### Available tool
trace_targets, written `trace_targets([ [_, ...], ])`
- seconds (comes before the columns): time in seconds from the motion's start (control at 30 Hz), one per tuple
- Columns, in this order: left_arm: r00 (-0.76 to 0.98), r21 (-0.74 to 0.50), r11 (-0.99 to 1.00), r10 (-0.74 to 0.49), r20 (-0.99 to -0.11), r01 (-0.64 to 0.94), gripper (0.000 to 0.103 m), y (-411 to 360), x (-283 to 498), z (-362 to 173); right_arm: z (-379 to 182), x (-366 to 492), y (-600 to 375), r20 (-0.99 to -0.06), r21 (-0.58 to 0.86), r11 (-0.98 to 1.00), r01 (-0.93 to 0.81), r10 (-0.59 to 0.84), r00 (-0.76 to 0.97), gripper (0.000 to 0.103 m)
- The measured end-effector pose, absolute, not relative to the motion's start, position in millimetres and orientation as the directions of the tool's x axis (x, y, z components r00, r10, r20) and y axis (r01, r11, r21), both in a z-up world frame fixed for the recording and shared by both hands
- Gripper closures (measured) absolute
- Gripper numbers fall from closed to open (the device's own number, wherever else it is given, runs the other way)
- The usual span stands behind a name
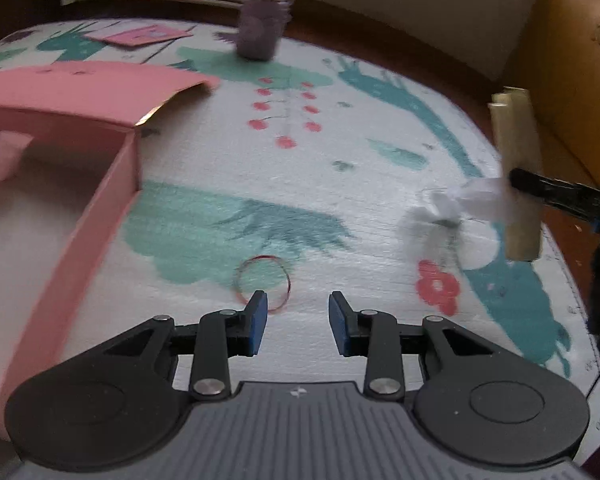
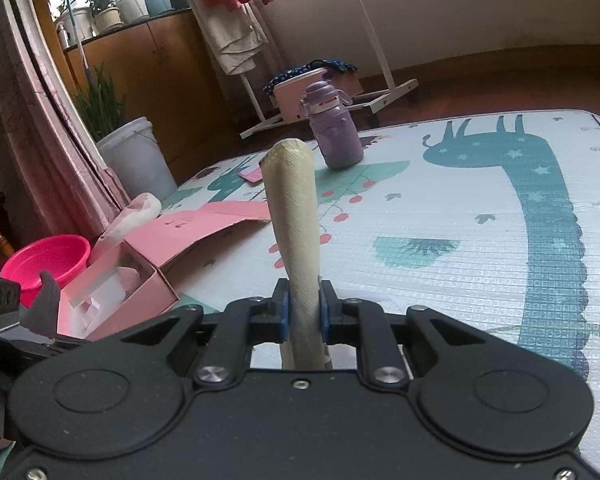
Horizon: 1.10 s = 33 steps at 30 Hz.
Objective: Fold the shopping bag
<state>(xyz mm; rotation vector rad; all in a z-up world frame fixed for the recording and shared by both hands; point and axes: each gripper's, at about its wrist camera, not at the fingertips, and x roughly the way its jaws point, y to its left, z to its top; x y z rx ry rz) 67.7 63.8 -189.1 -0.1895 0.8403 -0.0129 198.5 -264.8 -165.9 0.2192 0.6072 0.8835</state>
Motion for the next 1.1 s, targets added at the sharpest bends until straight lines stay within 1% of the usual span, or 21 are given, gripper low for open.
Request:
trace_targets([
  [0.07,0.676,-0.162,0.985,-0.079,-0.733,-0.061,0.070,60,73,-188,-167,198,-263,-0.407,0.420,0.623,-0.661,0.779,0.476,0.088],
  [0.1,0.680,-0.161,0.985,-0.077,-0.730,-0.061,0.073,59,75,-187,-167,197,-263,-0.409,0.419,0.622,-0.662,0.780,0.474,0.088],
  [0.13,0.680,-0.130,0.988,-0.037,-0.732,-0.086,0.077,59,80,-188,-167,197,-262,-0.409,0.419,0.621,-0.663,0.781,0.472,0.088],
  [0.17,0.671,-0.121,0.988,-0.025,-0.741,-0.097,0.083,62,85,-190,-168,197,-262,-0.410,0.420,0.620,-0.663,0.781,0.471,0.088],
  [0.23,0.648,-0.115,0.987,-0.015,-0.761,-0.112,0.086,67,95,-196,-169,197,-260,-0.412,0.420,0.616,-0.666,0.784,0.465,0.088],
  [0.3,0.623,-0.114,0.988,-0.024,-0.782,-0.106,0.087,70,102,-200,-170,197,-259,-0.415,0.421,0.613,-0.669,0.786,0.459,0.088],
  [0.4,0.583,-0.081,0.994,-0.025,-0.812,-0.071,0.087,68,111,-208,-171,199,-260,-0.417,0.423,0.610,-0.670,0.788,0.453,0.088],
  [0.6,0.395,0.010,0.991,-0.043,-0.918,0.131,0.089,57,146,-207,-172,199,-259,-0.421,0.430,0.605,-0.670,0.791,0.444,0.087],
  [0.8,0.188,0.055,0.937,-0.012,-0.982,0.345,0.089,45,182,-205,-172,198,-254,-0.429,0.419,0.601,-0.680,0.792,0.436,0.087],
  [0.83,0.181,0.052,0.934,-0.014,-0.983,0.353,0.087,45,183,-204,-172,199,-255,-0.428,0.419,0.602,-0.680,0.791,0.437,0.087],
  [1.1,0.167,0.016,0.928,-0.050,-0.985,0.372,0.086,50,185,-201,-174,201,-258,-0.427,0.426,0.601,-0.676,0.792,0.435,0.087],
])
